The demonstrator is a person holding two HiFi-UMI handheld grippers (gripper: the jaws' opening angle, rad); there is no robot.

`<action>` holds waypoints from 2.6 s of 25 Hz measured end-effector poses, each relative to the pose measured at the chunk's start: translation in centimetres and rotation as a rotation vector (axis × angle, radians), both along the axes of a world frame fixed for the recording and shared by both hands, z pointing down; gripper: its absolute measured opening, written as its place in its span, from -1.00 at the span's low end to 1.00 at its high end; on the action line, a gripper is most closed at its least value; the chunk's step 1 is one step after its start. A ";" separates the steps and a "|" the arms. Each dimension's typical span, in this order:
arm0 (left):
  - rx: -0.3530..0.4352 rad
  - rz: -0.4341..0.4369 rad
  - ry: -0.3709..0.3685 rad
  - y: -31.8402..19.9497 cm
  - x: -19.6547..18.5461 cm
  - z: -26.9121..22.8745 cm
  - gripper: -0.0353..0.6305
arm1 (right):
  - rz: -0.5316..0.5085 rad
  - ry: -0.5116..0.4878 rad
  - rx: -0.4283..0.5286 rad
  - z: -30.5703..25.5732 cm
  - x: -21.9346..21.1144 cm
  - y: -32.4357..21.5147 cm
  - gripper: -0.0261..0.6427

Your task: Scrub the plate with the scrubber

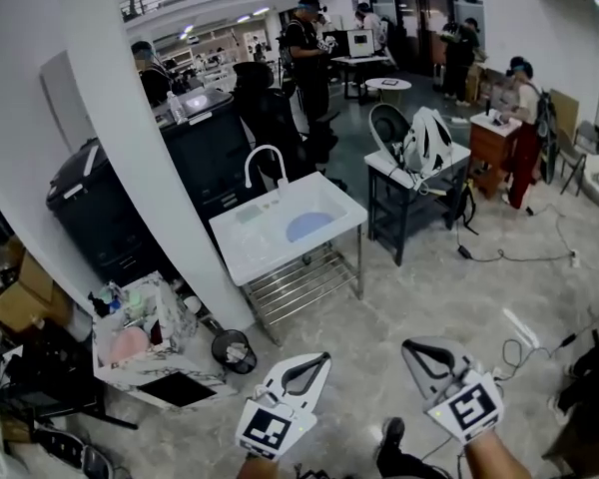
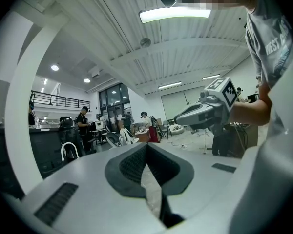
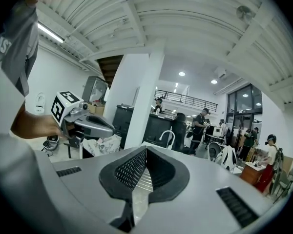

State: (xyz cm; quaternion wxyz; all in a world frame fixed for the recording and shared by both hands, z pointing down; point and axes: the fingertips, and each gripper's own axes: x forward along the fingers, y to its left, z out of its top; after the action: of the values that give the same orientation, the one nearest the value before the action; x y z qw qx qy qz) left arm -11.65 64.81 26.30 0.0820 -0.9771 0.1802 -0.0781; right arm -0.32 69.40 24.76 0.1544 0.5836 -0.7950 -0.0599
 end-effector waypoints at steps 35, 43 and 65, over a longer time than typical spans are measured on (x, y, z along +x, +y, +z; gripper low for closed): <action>0.051 -0.230 0.001 -26.8 18.9 -0.9 -0.89 | -0.141 -0.017 -0.041 3.1 19.5 -26.6 -0.83; 0.044 -0.157 0.019 -35.1 19.3 -1.3 -0.89 | -0.071 -0.012 -0.045 2.7 19.7 -34.6 -0.83; -0.005 -0.080 0.051 -50.5 12.5 0.4 -0.89 | 0.007 0.022 -0.106 3.7 13.7 -50.2 -0.83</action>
State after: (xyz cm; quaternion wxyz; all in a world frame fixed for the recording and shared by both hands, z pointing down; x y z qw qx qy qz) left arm 0.86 14.28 26.73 0.0716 -0.9711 0.2207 -0.0566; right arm 13.43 19.22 28.42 0.1938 0.5767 -0.7933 -0.0237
